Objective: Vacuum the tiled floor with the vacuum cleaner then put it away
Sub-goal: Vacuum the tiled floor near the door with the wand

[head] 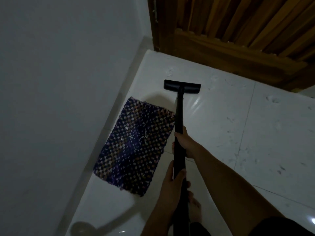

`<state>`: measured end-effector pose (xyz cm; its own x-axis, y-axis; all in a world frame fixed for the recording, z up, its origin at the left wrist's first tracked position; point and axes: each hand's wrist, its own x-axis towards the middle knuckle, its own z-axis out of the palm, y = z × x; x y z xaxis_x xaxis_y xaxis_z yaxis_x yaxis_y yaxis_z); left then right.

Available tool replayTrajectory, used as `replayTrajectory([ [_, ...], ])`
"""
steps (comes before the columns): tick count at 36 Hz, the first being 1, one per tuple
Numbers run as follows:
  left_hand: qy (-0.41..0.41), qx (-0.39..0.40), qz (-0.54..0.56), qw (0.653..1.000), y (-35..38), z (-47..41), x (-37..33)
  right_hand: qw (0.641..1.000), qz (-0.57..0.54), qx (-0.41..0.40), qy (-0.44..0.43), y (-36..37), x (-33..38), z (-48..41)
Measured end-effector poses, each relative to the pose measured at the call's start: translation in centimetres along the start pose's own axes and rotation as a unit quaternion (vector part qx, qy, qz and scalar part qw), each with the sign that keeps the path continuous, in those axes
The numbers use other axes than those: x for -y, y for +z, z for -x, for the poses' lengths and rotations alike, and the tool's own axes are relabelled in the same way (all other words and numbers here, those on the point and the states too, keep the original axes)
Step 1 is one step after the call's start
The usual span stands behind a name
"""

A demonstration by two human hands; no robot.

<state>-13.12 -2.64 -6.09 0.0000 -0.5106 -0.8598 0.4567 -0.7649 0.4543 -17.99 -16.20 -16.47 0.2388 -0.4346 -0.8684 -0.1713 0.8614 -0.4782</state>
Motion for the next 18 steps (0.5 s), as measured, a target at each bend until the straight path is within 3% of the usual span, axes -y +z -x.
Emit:
replayTrajectory([
  [9,-0.052,-0.03,-0.048,0.997,-2.9,3.0,0.5,0.999,0.046,0.016,0.012,4.0,-2.5,1.5],
  [12,-0.046,0.055,-0.03,0.997,-4.9,4.9,0.6,0.999,0.044,0.016,0.011,5.5,-3.3,2.3],
  [14,-0.058,0.032,0.017,0.998,-6.3,5.8,0.7,0.999,0.031,0.018,0.01,6.6,-3.6,2.8],
  [16,-0.063,0.01,-0.071,0.995,-7.4,4.6,1.0,0.999,0.027,0.016,0.012,7.8,-3.7,3.0],
  [18,-0.049,-0.019,-0.093,0.994,-8.9,4.4,0.4,0.999,0.025,0.004,0.02,9.0,-3.9,2.6],
])
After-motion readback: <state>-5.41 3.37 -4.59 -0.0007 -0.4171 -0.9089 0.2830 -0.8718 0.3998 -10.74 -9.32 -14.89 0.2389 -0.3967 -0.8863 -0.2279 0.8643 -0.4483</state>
